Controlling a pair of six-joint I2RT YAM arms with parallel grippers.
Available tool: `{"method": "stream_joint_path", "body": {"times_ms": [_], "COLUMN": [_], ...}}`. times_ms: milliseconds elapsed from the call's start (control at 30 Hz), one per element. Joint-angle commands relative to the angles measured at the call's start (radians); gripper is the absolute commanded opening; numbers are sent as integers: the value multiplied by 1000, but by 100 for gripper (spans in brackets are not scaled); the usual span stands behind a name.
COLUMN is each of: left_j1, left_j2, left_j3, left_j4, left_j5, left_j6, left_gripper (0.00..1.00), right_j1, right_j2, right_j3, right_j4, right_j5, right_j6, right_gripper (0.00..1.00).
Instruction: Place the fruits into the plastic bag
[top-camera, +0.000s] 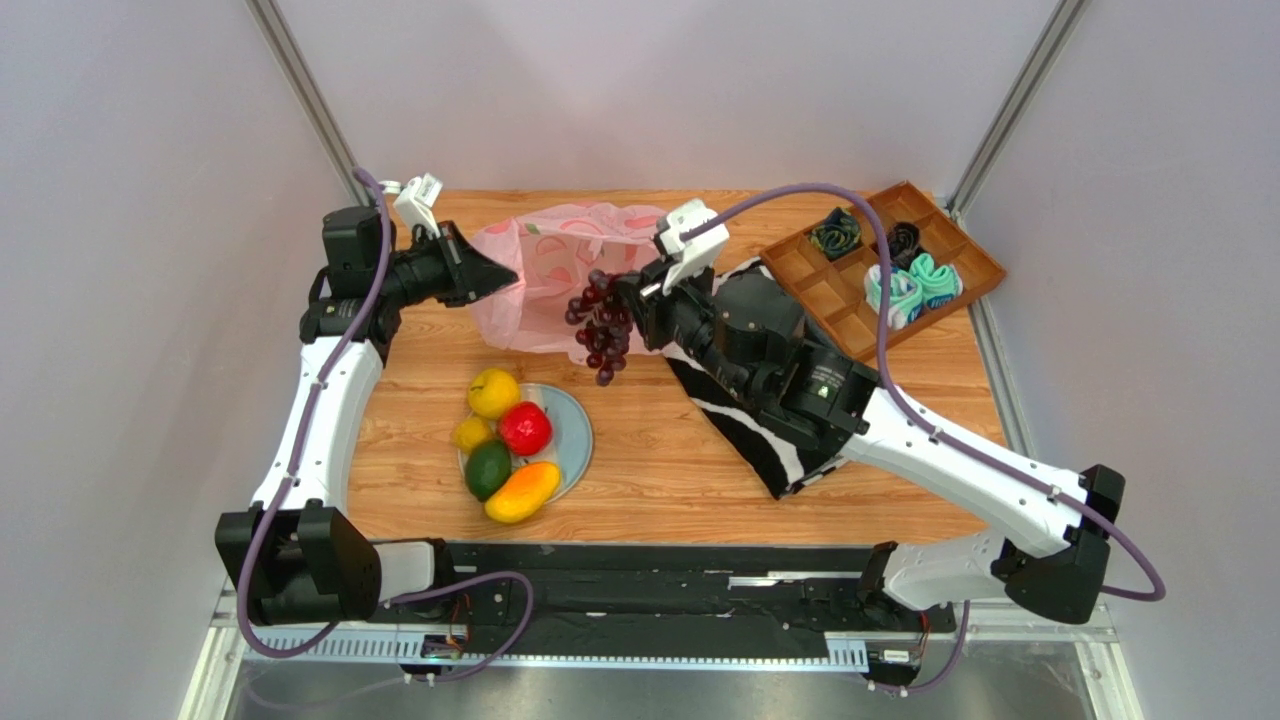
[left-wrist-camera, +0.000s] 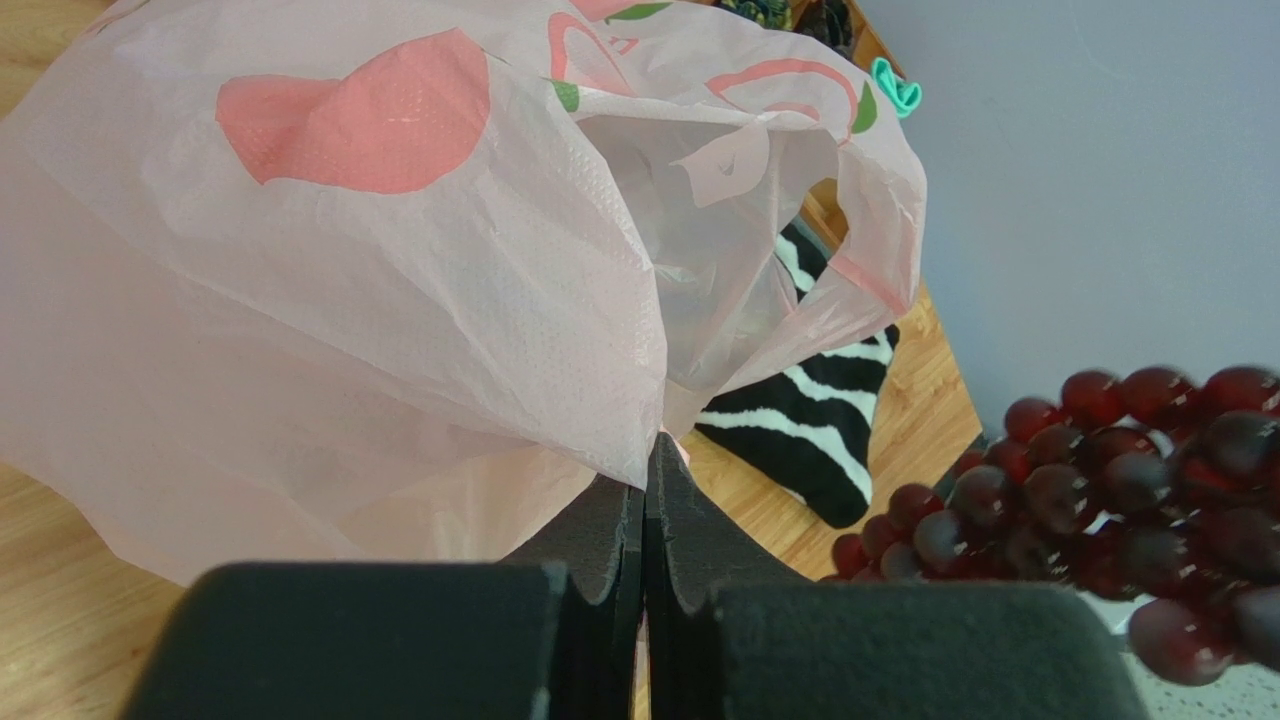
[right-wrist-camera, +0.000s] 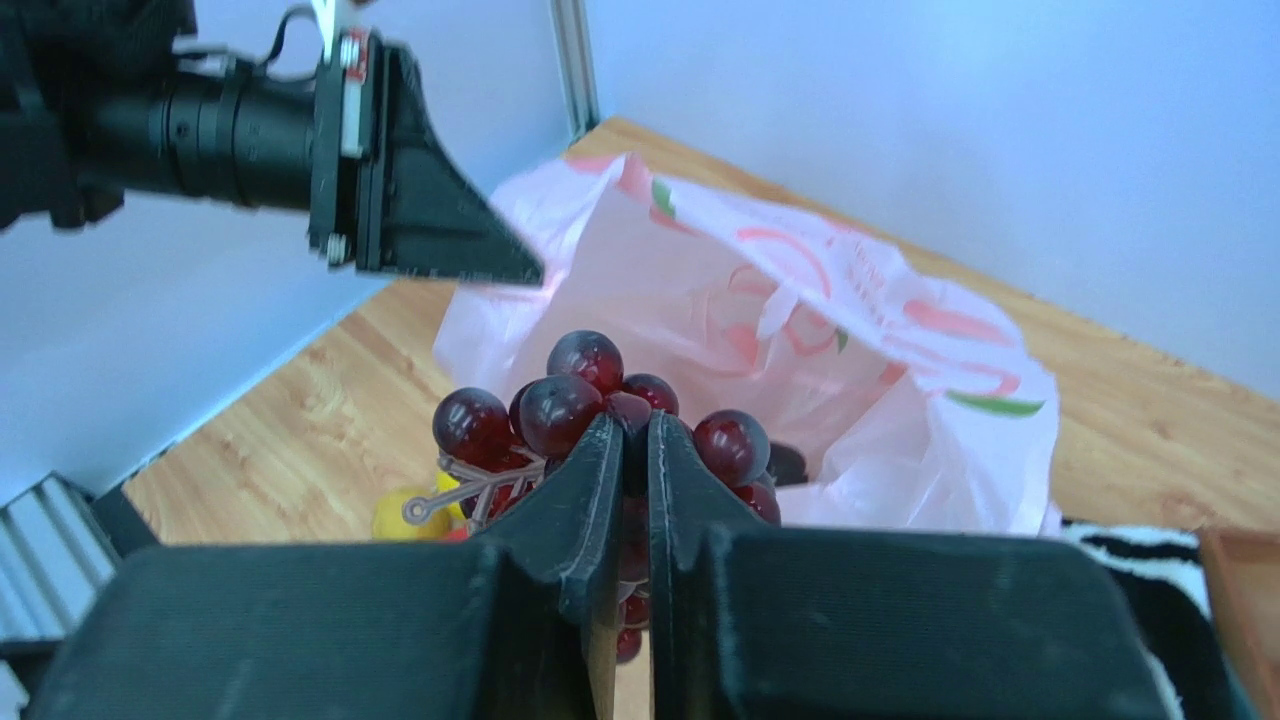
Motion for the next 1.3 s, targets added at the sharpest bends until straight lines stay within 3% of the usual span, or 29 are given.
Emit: {"method": "stream_joint_path", "body": {"times_ms": [0, 467, 1033, 1267], "left_j1": [3, 2, 3, 2], "left_j2": [-2, -5, 0, 2], "left_j3": [37, 39, 37, 37], "left_j4": [10, 10, 9, 10], "left_j5": [16, 22, 21, 26], "left_j6": [13, 11, 11, 10], "left_gripper": [0, 0, 0, 0], "right_j1": [-51, -192, -192, -192], "right_j2": [82, 343, 451, 538], "right_j3": [128, 314, 285, 383], "right_j4": [60, -3, -52, -101], "right_j5": [-69, -172, -237, -126], "right_j6": [-44, -32, 52, 23], "right_gripper": [0, 0, 0, 0]}}
